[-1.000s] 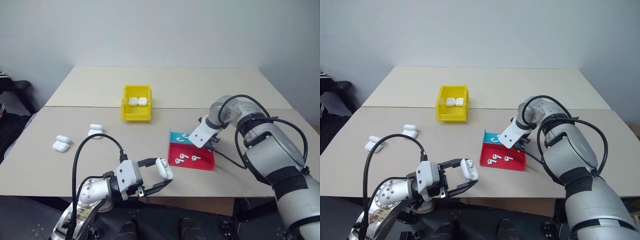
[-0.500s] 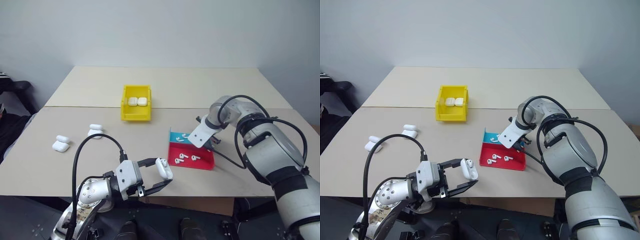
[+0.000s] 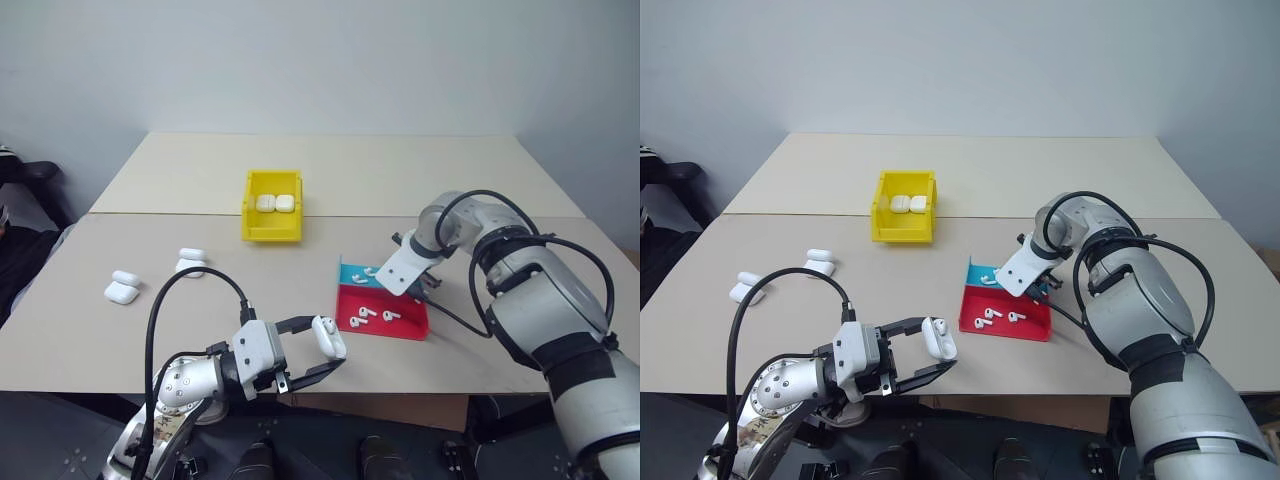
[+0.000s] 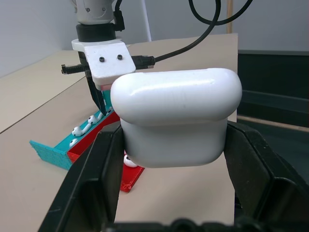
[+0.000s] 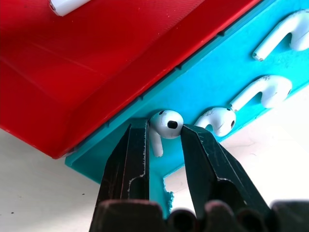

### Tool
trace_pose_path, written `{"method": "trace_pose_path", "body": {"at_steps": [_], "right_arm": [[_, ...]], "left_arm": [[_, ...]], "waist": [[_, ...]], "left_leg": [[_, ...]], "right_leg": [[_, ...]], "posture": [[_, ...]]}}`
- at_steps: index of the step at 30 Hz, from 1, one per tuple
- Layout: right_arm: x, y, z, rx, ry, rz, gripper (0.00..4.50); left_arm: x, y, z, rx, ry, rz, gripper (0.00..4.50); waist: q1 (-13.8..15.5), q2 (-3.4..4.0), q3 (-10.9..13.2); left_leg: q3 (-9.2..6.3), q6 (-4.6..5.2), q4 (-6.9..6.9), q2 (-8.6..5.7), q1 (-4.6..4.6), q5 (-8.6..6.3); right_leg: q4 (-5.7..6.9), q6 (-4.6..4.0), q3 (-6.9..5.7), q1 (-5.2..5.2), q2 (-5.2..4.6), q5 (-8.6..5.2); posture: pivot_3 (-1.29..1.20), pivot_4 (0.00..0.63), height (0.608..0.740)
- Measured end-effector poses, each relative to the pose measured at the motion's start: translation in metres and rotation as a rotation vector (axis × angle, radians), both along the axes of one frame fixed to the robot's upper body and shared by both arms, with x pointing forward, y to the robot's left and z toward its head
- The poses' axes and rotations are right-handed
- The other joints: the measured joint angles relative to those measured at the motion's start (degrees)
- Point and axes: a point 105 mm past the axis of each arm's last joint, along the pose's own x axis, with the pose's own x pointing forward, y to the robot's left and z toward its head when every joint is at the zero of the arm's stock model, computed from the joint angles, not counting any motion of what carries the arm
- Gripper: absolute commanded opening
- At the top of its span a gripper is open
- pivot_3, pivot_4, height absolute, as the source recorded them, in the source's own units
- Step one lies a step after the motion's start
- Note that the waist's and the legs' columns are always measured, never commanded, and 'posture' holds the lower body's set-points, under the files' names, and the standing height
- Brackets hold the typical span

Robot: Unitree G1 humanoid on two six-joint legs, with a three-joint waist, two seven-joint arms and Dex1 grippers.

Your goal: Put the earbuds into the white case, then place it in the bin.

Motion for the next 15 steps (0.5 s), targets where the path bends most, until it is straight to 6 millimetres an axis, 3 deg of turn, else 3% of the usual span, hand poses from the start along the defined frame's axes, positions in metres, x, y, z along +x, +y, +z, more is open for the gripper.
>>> {"method": "trace_pose_path", "body": {"at_steps": [15], "right_arm": [[0.0,0.006,0.02,0.088,-0.022,0.015,1.24]], "left_arm": [[-0.002,0.0,-0.001,0.015,0.002,-0.019,2.8]], "waist": [[0.0,0.01,0.0]], "left_leg": [[0.0,0.0,0.0,0.0,-0.01,0.0]], "right_leg": [[-0.01,0.0,0.0,0.0,0.0,0.0]], "posture": [[0.0,0.15,0.74]]}}
